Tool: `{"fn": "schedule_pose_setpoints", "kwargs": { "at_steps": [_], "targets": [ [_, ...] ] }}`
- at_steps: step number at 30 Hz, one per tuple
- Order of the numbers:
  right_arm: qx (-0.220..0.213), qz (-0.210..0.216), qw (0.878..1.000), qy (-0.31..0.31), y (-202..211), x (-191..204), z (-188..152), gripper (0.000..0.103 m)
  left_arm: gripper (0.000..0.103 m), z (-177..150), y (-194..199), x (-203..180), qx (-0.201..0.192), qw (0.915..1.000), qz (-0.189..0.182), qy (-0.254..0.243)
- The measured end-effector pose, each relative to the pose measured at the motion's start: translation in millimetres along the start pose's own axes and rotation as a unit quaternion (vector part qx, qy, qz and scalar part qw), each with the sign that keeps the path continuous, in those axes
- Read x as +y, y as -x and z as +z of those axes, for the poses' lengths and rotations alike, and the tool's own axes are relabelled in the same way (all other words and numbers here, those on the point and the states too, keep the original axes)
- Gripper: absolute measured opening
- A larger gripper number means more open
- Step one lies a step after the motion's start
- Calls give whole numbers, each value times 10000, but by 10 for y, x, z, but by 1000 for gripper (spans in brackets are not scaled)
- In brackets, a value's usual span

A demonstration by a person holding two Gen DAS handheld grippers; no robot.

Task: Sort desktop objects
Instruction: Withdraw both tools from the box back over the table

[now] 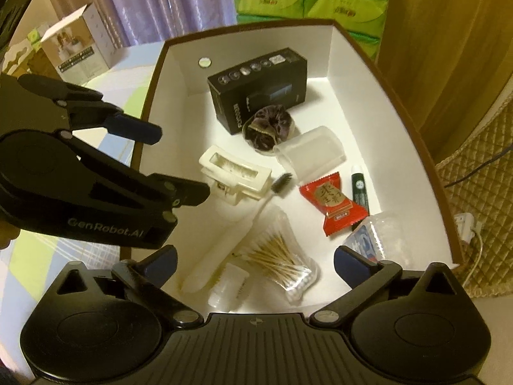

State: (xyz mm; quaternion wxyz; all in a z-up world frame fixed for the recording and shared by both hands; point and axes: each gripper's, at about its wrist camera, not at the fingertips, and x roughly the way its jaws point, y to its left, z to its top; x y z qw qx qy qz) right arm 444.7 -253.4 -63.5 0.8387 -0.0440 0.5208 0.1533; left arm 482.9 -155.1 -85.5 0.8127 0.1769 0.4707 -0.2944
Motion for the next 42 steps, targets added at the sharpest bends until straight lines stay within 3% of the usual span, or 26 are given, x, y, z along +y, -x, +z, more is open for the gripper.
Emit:
{"fn": "schedule_pose_setpoints", "kwargs": {
  "at_steps": [5,16,20,35,42],
  "targets": [
    [-185,-70,9996,-202,142,-10,-78,101,82,-56,153,-19,-140,9999,19,7],
    [-623,-171,9962,-592,492,11,-245,101,87,-232,615,7,-592,9978,269,111],
    [-777,-238,9936,-782,608,60,-310,101,98,-338,833,26,-850,9953,395,228],
    [-1176,-274,9868,-1081,955,310,-661,101,100,-843,1302,-58,-1209,9872,896,534],
    [-1329,-366,9836,-1165,1148,494,-833,101,100,-1055,1490,-91,-1176,9865,870,729]
  ]
}}
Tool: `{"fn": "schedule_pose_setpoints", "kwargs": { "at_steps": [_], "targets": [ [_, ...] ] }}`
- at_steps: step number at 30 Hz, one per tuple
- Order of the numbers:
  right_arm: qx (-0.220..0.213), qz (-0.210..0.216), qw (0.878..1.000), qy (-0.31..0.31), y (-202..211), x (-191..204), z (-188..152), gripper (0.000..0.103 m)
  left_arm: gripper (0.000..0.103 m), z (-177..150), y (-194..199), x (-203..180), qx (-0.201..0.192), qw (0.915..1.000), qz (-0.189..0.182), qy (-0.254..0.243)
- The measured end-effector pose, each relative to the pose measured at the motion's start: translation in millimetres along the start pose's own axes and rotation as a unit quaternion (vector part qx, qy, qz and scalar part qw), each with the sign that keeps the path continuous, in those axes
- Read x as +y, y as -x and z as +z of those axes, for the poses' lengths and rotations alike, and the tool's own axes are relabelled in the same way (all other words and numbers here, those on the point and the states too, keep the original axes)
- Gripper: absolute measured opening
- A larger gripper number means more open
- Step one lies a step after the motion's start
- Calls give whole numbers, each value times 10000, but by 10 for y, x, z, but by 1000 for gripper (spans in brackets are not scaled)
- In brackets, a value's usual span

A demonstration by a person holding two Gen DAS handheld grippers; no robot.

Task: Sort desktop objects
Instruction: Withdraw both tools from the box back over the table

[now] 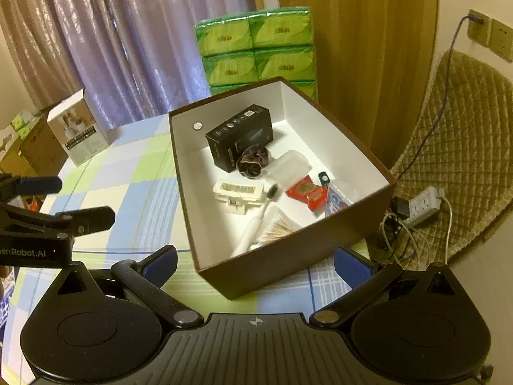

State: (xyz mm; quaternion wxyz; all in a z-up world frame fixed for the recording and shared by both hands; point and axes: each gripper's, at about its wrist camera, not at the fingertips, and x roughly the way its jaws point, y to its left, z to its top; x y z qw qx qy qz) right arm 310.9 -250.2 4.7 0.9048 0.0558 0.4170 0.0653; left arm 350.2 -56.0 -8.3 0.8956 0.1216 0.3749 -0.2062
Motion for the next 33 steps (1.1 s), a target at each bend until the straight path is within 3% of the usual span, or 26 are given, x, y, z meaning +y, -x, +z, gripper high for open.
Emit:
{"fn": "schedule_pose_setpoints", "kwargs": {
  "at_steps": [22,33],
  "targets": [
    [-385,-468,9975,-377,629,566,-411,101,100,-337,758,150,-225,9994,-190,-166],
    [-378,-626,9963,-460,797,807,-717,101,100,-621,977,255,-238,9992,-252,-196]
  ]
}}
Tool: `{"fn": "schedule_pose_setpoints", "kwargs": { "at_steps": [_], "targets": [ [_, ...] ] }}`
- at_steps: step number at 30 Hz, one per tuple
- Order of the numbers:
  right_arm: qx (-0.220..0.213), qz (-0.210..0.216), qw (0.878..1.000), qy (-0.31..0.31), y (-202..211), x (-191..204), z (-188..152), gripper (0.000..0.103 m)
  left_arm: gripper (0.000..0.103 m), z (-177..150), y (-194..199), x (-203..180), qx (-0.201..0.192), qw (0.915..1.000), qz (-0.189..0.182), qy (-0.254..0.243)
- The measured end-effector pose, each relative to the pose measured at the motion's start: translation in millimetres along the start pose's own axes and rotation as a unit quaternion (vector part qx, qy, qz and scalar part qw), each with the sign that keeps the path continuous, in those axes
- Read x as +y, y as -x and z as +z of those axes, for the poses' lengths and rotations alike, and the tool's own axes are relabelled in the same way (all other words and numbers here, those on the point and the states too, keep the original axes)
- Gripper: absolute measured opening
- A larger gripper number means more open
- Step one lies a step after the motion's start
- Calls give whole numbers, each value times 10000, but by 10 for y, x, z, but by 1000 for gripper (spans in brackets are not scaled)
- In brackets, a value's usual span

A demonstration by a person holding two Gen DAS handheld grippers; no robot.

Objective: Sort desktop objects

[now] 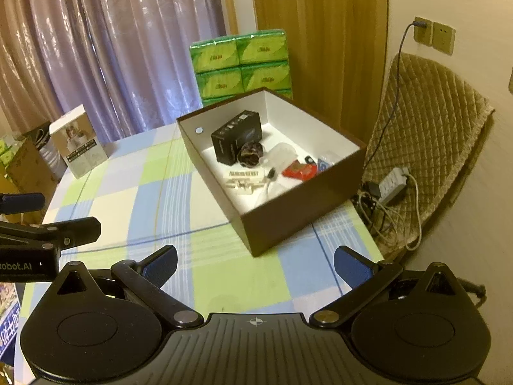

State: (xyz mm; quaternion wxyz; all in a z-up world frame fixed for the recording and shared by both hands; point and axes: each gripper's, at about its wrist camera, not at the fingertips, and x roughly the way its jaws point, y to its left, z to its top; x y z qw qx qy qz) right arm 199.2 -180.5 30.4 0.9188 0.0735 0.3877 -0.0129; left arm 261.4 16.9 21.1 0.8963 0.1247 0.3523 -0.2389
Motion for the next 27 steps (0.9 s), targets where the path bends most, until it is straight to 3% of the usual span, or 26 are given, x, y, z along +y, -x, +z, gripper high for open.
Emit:
{"fn": "schedule_pose_setpoints", "kwargs": {
  "at_steps": [15,27],
  "targets": [
    [-3,42,9998,212,112,64,-163,101,100,-184,181,-45,34,9998,195,59],
    [48,398,9961,789,81,-218,-67,101,100,-146,140,-343,132,9977,511,415]
  ]
}}
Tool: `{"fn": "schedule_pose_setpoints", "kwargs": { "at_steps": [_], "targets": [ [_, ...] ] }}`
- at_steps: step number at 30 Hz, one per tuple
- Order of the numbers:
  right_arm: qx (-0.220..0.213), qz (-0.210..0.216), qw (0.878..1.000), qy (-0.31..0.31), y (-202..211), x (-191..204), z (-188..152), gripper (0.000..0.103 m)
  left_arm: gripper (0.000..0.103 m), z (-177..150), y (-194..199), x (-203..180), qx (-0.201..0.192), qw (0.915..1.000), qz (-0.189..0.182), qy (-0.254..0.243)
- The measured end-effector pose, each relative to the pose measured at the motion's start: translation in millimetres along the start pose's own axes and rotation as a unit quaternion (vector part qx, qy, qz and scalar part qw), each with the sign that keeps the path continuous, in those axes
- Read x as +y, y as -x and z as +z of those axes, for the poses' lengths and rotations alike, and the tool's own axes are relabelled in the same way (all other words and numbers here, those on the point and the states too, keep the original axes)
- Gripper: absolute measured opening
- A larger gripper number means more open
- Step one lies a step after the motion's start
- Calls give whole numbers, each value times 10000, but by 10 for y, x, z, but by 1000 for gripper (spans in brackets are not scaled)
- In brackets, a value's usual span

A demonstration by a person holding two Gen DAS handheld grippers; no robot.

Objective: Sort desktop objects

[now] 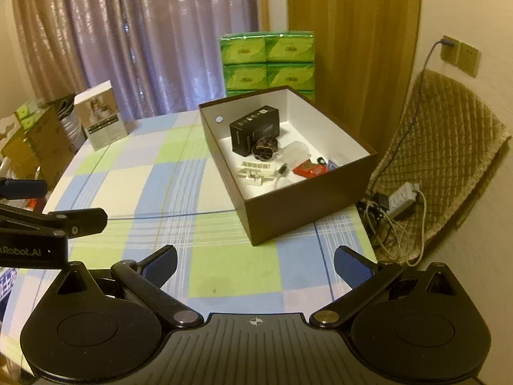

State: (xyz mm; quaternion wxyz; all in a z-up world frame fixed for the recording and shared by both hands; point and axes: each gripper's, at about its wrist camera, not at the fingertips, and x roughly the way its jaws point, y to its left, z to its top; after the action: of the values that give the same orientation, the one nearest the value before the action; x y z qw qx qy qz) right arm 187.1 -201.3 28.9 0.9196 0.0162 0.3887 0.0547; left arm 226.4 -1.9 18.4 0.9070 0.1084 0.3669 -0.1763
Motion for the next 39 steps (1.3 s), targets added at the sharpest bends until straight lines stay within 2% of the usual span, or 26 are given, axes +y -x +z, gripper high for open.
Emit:
{"fn": "schedule_pose_setpoints", "kwargs": {
  "at_steps": [18,39],
  "targets": [
    [157,512,9976,445,-93,-464,-12,101,100,-87,-50,-464,128,9977,499,439],
    [246,561,9974,384,-206,-696,24,101,100,-47,-234,-640,236,9968,568,518]
  ]
}}
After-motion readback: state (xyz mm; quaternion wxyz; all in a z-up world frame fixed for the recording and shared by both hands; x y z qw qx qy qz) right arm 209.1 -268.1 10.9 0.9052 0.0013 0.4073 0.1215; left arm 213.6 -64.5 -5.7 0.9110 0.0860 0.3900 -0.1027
